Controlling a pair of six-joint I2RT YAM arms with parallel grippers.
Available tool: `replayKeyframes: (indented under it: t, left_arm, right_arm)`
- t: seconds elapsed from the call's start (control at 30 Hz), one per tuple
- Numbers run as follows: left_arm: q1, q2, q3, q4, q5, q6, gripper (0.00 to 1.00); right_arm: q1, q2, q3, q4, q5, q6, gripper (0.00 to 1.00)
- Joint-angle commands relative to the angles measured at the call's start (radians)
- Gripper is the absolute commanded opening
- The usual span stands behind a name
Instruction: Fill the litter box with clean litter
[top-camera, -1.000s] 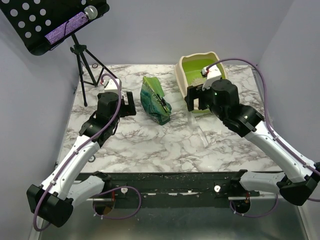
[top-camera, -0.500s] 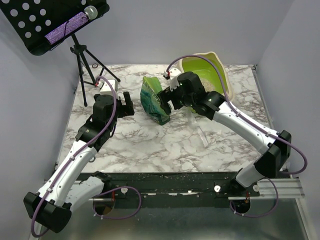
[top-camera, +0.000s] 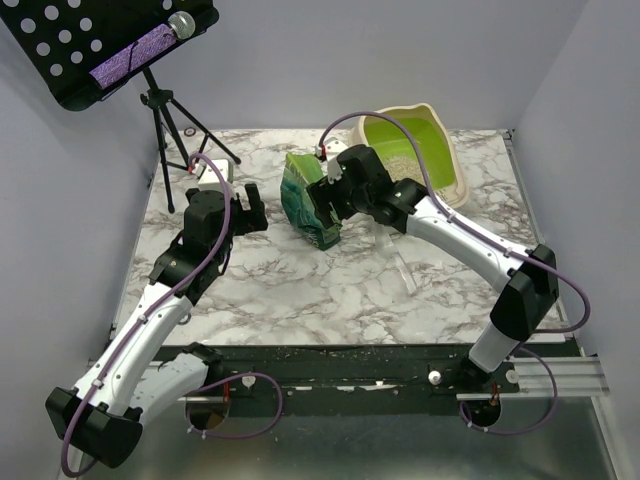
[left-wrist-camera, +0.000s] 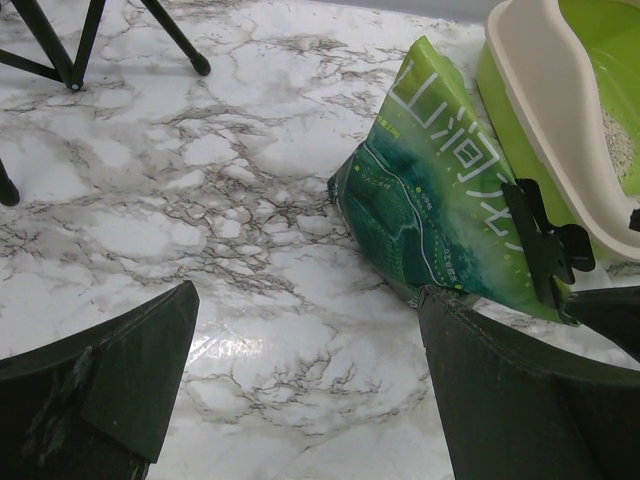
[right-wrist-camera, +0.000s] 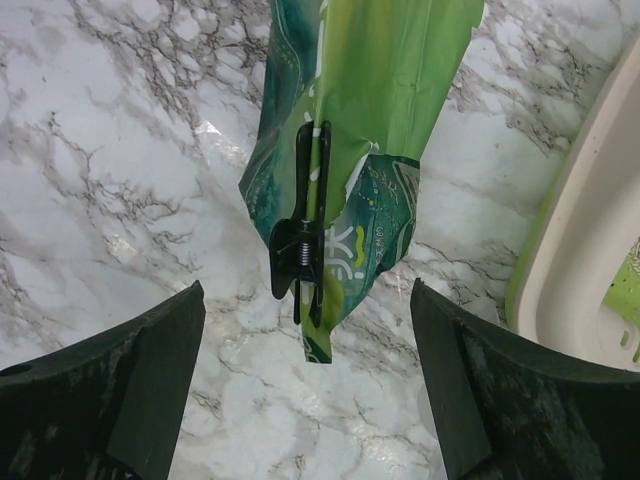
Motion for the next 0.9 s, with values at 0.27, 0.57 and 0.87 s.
replayKeyframes:
  t: [0.27,0.57,0.87]
  left_arm:
    - [-0.002,-0.015,-0.001,0.0,-0.007,-0.008,0.99]
    - [-0.002,-0.015,0.001,0.0,-0.012,-0.005,0.99]
    - [-0.002,-0.012,0.001,0.0,-0.012,-0.002,0.99]
  right_arm:
    - [0.028,0.099,0.074,0.006,0.143,0.039,0.8]
    - [0.042,0.119,0.074,0.019,0.183,0.043,0.35]
    - [0.054,0.039,0.007,0.088,0.27,0.031,0.0]
